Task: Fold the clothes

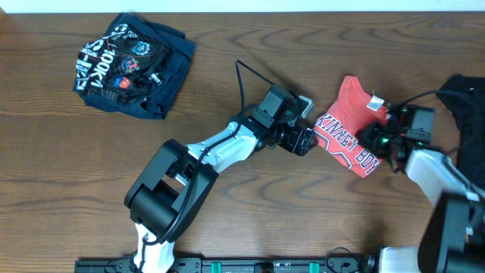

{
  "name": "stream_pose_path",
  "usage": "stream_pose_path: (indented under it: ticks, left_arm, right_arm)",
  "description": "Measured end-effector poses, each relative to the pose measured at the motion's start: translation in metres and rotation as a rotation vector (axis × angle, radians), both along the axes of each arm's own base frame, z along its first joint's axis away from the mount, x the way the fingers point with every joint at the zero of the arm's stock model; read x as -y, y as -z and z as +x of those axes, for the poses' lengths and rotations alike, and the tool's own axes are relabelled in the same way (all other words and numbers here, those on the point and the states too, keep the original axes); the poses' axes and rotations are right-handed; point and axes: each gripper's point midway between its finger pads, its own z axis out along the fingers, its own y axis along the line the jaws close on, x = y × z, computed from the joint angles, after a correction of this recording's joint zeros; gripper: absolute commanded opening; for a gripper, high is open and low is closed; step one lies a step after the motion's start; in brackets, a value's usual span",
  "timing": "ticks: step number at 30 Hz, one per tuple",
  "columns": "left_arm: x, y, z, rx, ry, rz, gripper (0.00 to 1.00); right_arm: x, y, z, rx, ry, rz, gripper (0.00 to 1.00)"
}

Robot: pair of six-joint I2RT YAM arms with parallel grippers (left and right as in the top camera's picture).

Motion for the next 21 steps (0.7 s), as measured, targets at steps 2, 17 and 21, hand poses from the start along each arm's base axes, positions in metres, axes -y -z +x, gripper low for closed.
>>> stream_pose_path:
  ticks: [2, 17, 21]
  left_arm:
    - [-0.001, 0.001, 0.002, 0.008, -0.006, 0.009, 0.81]
    - [-0.001, 0.016, 0.011, 0.086, -0.025, 0.071, 0.48]
    - [-0.001, 0.028, 0.006, 0.067, -0.016, 0.096, 0.19]
  right_arm:
    - [-0.008, 0.001, 0.001, -0.028, -0.018, 0.023, 0.10]
    - [-0.037, 0.007, -0.050, -0.294, -0.102, 0.031, 0.09]
    - [-0.037, 0.007, -0.050, -0.291, -0.111, 0.022, 0.09]
